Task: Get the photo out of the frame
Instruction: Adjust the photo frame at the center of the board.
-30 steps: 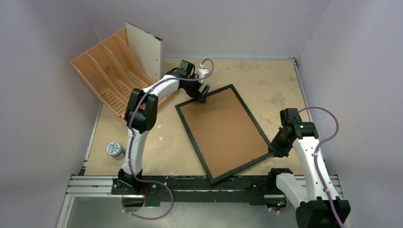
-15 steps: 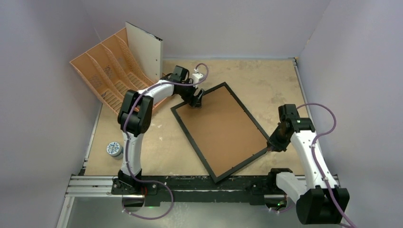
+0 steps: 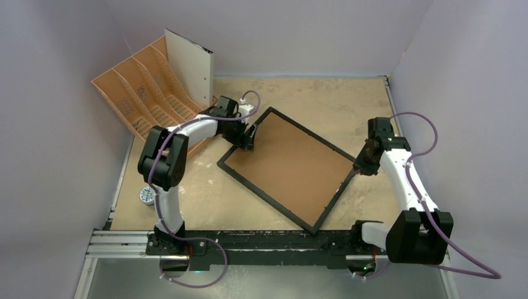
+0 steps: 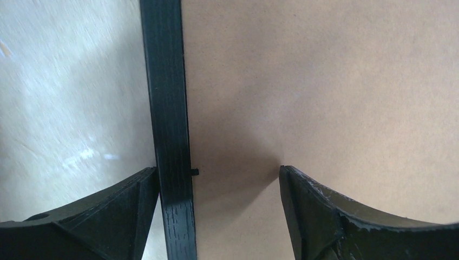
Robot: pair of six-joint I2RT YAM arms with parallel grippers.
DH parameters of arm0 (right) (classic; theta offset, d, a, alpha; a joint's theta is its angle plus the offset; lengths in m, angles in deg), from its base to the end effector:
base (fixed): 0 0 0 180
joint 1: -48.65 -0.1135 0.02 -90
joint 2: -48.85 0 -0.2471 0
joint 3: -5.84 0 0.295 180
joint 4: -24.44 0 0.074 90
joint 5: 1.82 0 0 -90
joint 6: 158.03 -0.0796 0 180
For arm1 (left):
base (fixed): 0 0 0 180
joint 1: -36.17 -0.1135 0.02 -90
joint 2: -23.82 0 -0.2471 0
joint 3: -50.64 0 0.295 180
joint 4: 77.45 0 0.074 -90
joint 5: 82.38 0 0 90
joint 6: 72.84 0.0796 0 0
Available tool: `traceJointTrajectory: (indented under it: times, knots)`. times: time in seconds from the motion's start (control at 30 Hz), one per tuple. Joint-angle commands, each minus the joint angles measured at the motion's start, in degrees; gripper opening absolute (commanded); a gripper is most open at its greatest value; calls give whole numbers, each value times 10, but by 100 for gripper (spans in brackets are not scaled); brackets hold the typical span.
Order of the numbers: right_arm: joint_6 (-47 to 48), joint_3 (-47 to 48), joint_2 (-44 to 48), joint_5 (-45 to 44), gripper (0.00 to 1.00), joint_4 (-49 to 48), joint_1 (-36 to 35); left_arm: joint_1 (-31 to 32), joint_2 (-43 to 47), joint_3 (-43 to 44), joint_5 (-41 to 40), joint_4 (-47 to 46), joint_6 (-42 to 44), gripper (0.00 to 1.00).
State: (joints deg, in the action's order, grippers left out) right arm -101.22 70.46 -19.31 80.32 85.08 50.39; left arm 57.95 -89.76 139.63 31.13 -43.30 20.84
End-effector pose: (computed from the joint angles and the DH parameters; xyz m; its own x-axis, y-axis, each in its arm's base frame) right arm 0.2886 -0.0197 0.1871 -0.7039 0.5639 -0.4319 0.5675 0.8121 0.1354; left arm 0.4185 -0.2014 0.0916 -0.7580 0.3662 -0.5397 0.5823 0.7528 -0.3070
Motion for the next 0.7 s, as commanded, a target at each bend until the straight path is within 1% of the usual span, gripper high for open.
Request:
traceJointTrajectory:
  times: [0.0, 0.1, 0.2, 0.33, 0.43, 0.57, 0.67]
  knots:
    - [25, 47, -23, 103, 0, -131, 24, 14, 70, -61, 67, 15, -66, 82]
    - [42, 53, -44, 141, 0, -153, 53, 14, 102, -115, 82, -2, -82, 81]
    - [36, 69, -68, 184, 0, -165, 71, 14, 140, -173, 88, -30, -99, 81]
    - [25, 76, -93, 242, 0, -205, 73, 15, 182, -245, 103, -60, -124, 81]
    - [40, 92, -112, 264, 0, -204, 73, 15, 216, -294, 96, -85, -149, 81]
    - [56, 104, -130, 272, 0, -201, 74, 15, 266, -339, 81, -94, -177, 81]
    - [60, 106, -138, 273, 0, -201, 74, 18, 302, -374, 103, -118, -209, 81]
